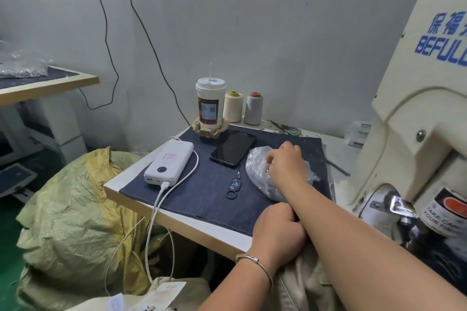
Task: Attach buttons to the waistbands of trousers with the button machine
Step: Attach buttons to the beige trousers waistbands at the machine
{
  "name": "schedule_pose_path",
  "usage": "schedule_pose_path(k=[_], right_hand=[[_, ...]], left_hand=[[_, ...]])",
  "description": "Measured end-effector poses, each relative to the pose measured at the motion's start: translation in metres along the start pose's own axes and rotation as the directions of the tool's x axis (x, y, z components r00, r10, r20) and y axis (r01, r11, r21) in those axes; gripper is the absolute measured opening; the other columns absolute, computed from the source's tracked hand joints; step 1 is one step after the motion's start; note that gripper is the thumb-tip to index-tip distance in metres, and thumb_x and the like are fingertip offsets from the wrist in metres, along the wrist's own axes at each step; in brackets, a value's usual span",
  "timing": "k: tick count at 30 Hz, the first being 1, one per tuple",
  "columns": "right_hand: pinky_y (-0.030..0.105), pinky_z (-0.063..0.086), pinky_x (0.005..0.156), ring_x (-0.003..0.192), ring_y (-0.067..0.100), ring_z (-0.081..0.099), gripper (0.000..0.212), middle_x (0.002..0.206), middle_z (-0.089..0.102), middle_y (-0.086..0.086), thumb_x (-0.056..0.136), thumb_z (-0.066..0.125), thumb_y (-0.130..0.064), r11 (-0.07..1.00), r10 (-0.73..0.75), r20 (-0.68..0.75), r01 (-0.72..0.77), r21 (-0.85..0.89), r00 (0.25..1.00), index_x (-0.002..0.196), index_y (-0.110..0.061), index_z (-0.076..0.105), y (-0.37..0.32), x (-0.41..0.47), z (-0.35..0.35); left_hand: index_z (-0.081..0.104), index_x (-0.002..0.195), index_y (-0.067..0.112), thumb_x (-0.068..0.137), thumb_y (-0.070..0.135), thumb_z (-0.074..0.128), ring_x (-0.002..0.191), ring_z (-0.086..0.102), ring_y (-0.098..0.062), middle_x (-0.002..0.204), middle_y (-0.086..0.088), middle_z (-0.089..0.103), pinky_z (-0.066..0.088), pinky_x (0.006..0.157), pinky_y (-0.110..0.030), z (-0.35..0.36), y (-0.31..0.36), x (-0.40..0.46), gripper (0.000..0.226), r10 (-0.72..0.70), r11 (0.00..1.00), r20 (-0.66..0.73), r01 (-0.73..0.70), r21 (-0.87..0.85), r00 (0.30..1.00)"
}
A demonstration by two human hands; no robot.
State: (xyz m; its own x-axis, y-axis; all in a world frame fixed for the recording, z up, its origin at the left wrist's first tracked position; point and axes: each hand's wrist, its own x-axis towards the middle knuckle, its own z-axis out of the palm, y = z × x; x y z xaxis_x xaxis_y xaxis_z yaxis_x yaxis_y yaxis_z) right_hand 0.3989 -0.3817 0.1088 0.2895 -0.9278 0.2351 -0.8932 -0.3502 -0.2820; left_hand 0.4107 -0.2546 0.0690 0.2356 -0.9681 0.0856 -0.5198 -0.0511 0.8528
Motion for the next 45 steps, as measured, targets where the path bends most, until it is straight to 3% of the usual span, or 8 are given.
schedule_pose_path(k=[5,12,20,23,26,28,37,45], right_hand=[[0.035,0.045,0.075,0.112,0.024,0.038,0.019,0.117,0.044,0.003,0.085,0.055,-0.008,0.992,-0.109,-0.020,0.107,-0.064,0.994,0.099,-0.018,0.062,0.000,-0.005,-0.002],[0.037,0.042,0.093,0.119,0.025,0.038,0.021,0.124,0.048,0.007,0.099,0.047,-0.023,0.994,-0.113,-0.066,0.113,0.001,0.991,0.113,-0.010,0.055,0.003,-0.003,0.004],[0.028,0.033,0.085,0.105,0.026,0.048,0.010,0.104,0.055,0.007,0.090,0.056,-0.006,0.860,0.029,-0.239,0.098,0.502,0.971,0.082,-0.008,0.059,-0.004,-0.055,-0.032],[0.022,0.035,0.086,0.104,0.020,0.051,0.011,0.100,0.055,0.000,0.090,0.058,-0.003,0.743,0.002,-0.278,0.184,0.643,0.961,0.081,-0.010,0.058,-0.009,-0.112,-0.054],[0.016,0.035,0.090,0.106,0.016,0.051,0.009,0.105,0.057,-0.002,0.090,0.058,-0.006,0.720,-0.077,-0.401,0.329,0.611,0.913,0.082,-0.008,0.061,0.002,-0.179,-0.074],[0.012,0.038,0.086,0.105,0.012,0.052,0.008,0.108,0.058,-0.003,0.087,0.057,-0.011,0.725,-0.115,-0.462,0.392,0.566,0.879,0.084,-0.008,0.063,0.024,-0.218,-0.085],[0.010,0.043,0.071,0.093,0.017,0.057,0.014,0.098,0.055,-0.010,0.088,0.063,-0.003,0.817,0.244,-0.458,0.073,0.572,0.855,0.087,-0.016,0.060,0.154,-0.241,-0.101],[0.014,0.041,0.074,0.081,0.012,0.055,0.010,0.090,0.057,-0.003,0.087,0.066,-0.004,0.820,0.025,-0.384,0.201,0.535,0.923,0.081,-0.008,0.061,0.148,-0.211,-0.096]], left_hand=[[0.050,0.051,0.034,0.077,0.022,0.053,0.050,0.033,-0.015,0.050,0.014,0.048,0.025,0.046,-0.028,-0.002,0.004,-0.002,0.028,0.012,1.000,0.011,-0.012,0.013,1.000],[0.050,0.061,0.012,0.075,0.025,0.055,0.058,0.034,-0.013,0.060,-0.006,0.052,0.033,0.055,-0.033,-0.001,0.003,-0.003,0.020,0.029,0.999,-0.006,-0.029,-0.022,1.000],[0.063,0.073,0.015,0.078,0.027,0.052,0.083,0.063,-0.033,0.081,-0.009,0.070,0.046,0.065,-0.039,-0.005,0.002,-0.002,0.017,0.023,0.999,0.000,-0.023,-0.022,1.000],[0.067,0.107,0.001,0.077,0.035,0.038,0.104,0.063,-0.034,0.109,-0.017,0.069,0.048,0.075,-0.034,-0.006,0.007,-0.003,0.053,0.003,1.000,-0.002,-0.003,-0.014,1.000],[0.060,0.076,0.022,0.071,0.048,0.025,0.078,0.057,-0.022,0.072,0.004,0.062,0.033,0.055,-0.025,-0.005,0.012,-0.007,0.044,0.084,0.993,0.004,-0.084,0.079,0.996],[0.056,0.062,0.020,0.074,0.044,0.044,0.065,0.049,-0.013,0.055,0.005,0.052,0.036,0.055,-0.026,-0.005,0.012,-0.007,0.029,0.055,0.998,0.035,-0.056,0.028,0.998],[0.068,0.073,0.005,0.090,0.021,0.066,0.069,0.049,-0.011,0.067,0.000,0.056,0.039,0.070,-0.030,-0.002,0.006,-0.003,0.023,0.044,0.996,0.034,-0.042,-0.075,0.998],[0.072,0.067,0.019,0.087,0.019,0.068,0.067,0.054,-0.006,0.066,0.005,0.064,0.043,0.073,-0.028,0.002,0.005,-0.002,0.021,0.040,0.992,0.018,-0.038,-0.117,0.999]])
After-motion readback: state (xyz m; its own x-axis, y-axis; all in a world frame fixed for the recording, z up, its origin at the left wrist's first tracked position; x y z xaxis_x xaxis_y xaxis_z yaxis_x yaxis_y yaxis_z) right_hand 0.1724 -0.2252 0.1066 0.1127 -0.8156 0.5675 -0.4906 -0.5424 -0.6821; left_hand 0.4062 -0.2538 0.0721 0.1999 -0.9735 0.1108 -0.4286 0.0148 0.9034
